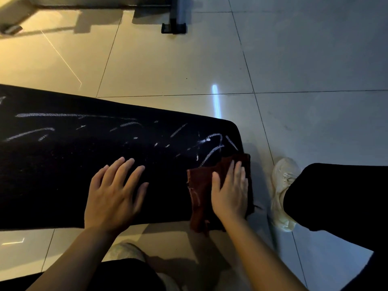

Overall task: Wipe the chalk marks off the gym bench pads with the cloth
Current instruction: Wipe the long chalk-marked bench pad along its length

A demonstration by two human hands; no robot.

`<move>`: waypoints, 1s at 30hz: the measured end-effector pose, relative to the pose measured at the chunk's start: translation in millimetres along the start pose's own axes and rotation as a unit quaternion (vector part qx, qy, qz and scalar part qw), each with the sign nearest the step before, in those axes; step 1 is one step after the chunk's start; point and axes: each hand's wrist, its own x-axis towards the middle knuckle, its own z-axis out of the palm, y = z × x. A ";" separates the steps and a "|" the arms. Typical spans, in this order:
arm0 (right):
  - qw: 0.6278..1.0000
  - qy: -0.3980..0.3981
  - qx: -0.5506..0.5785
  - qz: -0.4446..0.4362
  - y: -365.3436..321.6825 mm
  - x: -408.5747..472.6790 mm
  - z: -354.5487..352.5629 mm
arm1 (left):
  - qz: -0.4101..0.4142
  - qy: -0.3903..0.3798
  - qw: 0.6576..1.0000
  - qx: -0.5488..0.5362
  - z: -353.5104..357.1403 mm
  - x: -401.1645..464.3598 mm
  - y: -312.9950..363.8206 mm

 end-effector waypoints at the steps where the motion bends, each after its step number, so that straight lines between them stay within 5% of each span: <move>1: 1.000 0.005 -0.002 0.000 -3.8 -10.7 4.2 | 0.000 0.000 1.000 0.000 0.0 -0.5 0.5; 7: 0.996 -0.040 -0.009 -0.075 -17.3 -54.8 14.4 | -0.006 -0.013 1.000 0.001 -1.9 -0.5 0.9; 17: 1.000 0.005 0.010 0.011 -5.2 3.0 -3.9 | -0.008 -0.008 1.000 -0.003 -3.5 -0.4 1.4; 24: 0.963 -0.053 0.005 -0.264 -73.2 -38.9 15.5 | 0.002 -0.021 1.000 0.013 -0.2 -1.4 -1.2; 30: 0.996 -0.022 0.008 -0.091 -0.6 -6.5 -3.6 | -0.006 -0.012 1.000 0.001 -3.3 -0.7 1.9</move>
